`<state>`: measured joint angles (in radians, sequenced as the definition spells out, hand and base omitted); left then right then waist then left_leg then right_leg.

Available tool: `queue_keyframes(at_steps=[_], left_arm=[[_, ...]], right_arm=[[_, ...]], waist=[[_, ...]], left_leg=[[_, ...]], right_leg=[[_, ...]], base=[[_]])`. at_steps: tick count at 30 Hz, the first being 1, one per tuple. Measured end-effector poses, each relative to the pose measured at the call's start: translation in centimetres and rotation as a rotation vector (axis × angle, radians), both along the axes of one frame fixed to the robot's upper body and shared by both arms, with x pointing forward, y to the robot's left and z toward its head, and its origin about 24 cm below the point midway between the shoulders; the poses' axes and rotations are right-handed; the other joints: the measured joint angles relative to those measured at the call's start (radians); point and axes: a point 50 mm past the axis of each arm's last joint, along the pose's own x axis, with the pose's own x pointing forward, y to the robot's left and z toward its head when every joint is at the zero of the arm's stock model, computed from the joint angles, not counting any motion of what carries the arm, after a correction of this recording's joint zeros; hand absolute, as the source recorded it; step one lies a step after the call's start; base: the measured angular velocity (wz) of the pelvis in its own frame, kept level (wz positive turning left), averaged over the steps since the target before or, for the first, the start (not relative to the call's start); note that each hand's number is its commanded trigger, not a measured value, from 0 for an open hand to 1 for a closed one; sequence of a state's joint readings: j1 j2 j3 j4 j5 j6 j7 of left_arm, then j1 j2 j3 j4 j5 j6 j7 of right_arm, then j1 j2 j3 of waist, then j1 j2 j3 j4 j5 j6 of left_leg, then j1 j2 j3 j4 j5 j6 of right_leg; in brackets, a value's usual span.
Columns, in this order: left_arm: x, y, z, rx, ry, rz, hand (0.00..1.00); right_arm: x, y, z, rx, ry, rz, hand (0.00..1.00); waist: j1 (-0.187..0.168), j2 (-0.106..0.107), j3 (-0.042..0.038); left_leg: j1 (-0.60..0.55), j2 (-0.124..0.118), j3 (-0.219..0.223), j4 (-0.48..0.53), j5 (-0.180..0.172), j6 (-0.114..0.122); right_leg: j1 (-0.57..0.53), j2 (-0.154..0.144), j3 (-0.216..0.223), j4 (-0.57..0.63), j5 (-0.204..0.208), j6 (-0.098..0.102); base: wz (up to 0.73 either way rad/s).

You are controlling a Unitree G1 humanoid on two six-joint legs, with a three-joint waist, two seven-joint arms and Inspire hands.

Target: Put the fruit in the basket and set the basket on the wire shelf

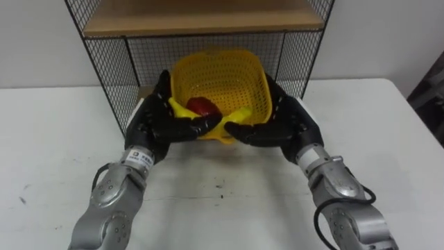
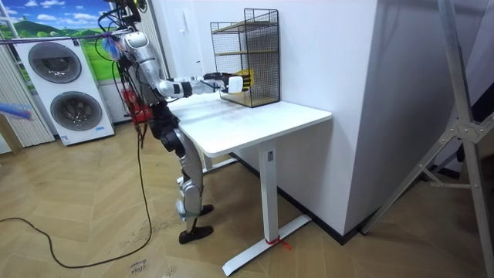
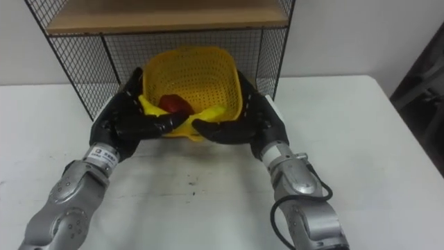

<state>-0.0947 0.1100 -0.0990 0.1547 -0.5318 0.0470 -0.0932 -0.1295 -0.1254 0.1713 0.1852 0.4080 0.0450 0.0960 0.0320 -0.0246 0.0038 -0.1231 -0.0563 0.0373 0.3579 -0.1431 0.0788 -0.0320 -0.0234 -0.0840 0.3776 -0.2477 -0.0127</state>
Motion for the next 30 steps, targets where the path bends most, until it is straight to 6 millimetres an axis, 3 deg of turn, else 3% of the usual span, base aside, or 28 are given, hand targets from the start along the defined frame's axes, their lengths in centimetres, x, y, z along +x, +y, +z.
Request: queue_keyframes(at_steps=[4,8,14,26,30], left_arm=[[0.0,0.0,0.0,0.036,-0.005,0.002,0.0],[0.0,0.0,0.0,0.033,-0.006,0.005,0.0],[0.0,-0.2,-0.1,0.026,0.002,0.004,0.0],[-0.3,-0.5,-2.5,0.015,0.127,0.001,0.0],[1.0,-0.8,-2.7,0.0,0.165,0.03,0.0]], right_arm=[[0.0,0.1,0.0,-0.018,-0.006,0.003,0.0],[0.1,0.1,0.1,-0.033,-0.01,0.004,0.0],[0.1,0.0,0.1,-0.044,-0.01,0.004,0.0],[0.3,0.1,0.0,-0.034,0.01,-0.023,0.0],[0.7,0.3,-0.3,0.0,0.04,-0.03,0.0]], waist=[[0.001,-0.003,0.0023],[0.0,-0.003,0.0119],[0.0,-0.002,0.0134],[0.002,0.012,0.0225],[0.002,0.014,0.0234]], left_leg=[[0.006,0.01,0.001,-0.02,0.009,-0.006],[0.006,0.015,-0.003,-0.042,0.023,-0.009],[0.012,0.018,-0.007,-0.071,0.037,-0.014],[0.029,0.026,0.002,-0.073,0.036,-0.018],[0.033,0.026,0.002,-0.074,0.036,-0.018]], right_leg=[[0.012,0.01,-0.001,-0.039,0.02,-0.008],[0.019,0.017,-0.007,-0.077,0.043,-0.018],[0.036,0.026,-0.004,-0.124,0.064,-0.016],[0.056,0.029,-0.009,-0.136,0.071,-0.019],[0.061,0.028,-0.012,-0.137,0.071,-0.019]], base=[[-0.03],[0.0],[0.02],[-0.02],[0.0]])
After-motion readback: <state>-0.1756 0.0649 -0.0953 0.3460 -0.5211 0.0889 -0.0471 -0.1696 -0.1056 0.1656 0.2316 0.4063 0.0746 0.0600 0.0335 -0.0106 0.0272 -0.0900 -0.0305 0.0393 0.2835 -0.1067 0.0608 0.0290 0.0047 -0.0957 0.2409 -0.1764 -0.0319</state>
